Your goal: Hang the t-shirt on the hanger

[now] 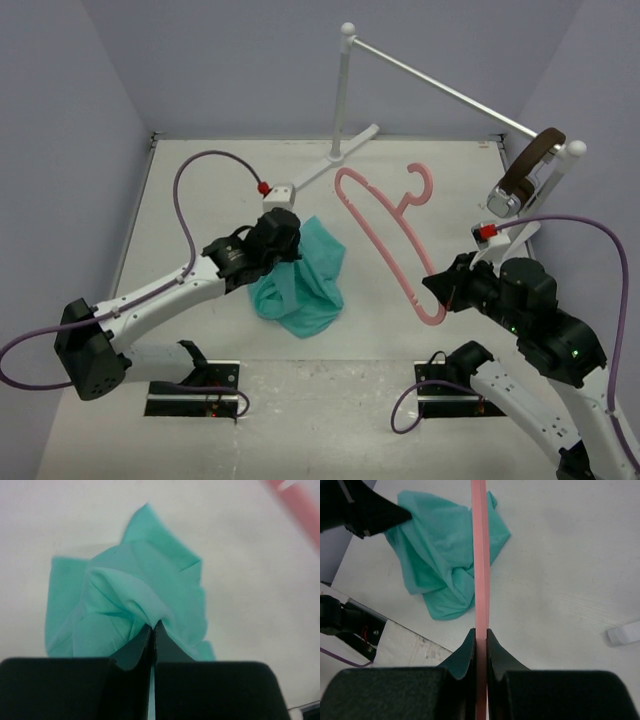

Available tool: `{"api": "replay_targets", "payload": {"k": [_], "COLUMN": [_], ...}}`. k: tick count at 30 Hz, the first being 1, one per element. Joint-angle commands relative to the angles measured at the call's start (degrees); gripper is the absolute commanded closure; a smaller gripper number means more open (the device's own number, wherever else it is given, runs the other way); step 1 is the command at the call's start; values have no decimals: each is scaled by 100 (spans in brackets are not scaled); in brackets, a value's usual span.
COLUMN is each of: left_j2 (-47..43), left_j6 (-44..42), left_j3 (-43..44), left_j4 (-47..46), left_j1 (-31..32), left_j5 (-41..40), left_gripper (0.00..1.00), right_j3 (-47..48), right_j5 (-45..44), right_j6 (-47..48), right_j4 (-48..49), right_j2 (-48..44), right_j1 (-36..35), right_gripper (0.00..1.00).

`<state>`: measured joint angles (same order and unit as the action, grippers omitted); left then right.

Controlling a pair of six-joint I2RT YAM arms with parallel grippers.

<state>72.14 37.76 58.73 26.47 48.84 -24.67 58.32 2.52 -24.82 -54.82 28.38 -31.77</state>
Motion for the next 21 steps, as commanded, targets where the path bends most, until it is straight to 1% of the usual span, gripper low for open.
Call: {"api": "replay_targets", "payload": {"k": [1, 3, 5, 6, 7, 8, 10, 11, 12, 14, 15, 16, 18, 21], "left_j2": [946, 1460, 1982, 2137, 2277, 2505, 2665, 2718, 2744, 2718, 2543, 2385, 2034, 1497], "left_j6": [-1025, -1095, -1113, -1130, -1131, -1123, -1127, -1131, -1131, -1122, -1122, -1122, -1116, -1101], "left_j3": [1165, 1461, 1550, 1553, 1553, 1570, 1596, 1586, 1580, 1580, 1566, 1546, 1483, 1282], "left_j4": [-283, -368, -690, -705, -901, -964, -1059, -1108, -1152, -1153, -1118, -1062, -921, -644], "left_j1": [69, 134, 252, 258, 365, 437, 697, 793, 882, 943, 957, 961, 961, 921], "left_j5": [627, 879, 1203, 1219, 1407, 1453, 1416, 1378, 1332, 1221, 912, 677, 202, -310], "left_gripper": [100, 100, 100, 100, 100, 100, 99, 97, 92, 69, 30, 19, 15, 18], "right_j3": [382, 459, 477, 478, 511, 529, 585, 587, 575, 549, 514, 485, 423, 342], "right_j5": [-434, -816, -1159, -1264, -1369, -1563, -1711, -1771, -1816, -1877, -1898, -1904, -1891, -1776], "right_j6": [-120, -292, -471, -521, -589, -675, -745, -777, -796, -822, -837, -840, -827, -780], "right_j4": [-83, -324, -445, -450, -549, -613, -750, -783, -802, -828, -828, -817, -783, -653], "right_j2": [-142, -166, -259, -263, -337, -375, -470, -499, -517, -492, -478, -459, -420, -367], "right_j1": [-7, -14, -5, -13, -14, -14, -8, -7, -13, -14, -14, -14, -14, -14], "right_gripper": [100, 100, 100, 100, 100, 100, 100, 100, 100, 100, 100, 100, 100, 100]}}
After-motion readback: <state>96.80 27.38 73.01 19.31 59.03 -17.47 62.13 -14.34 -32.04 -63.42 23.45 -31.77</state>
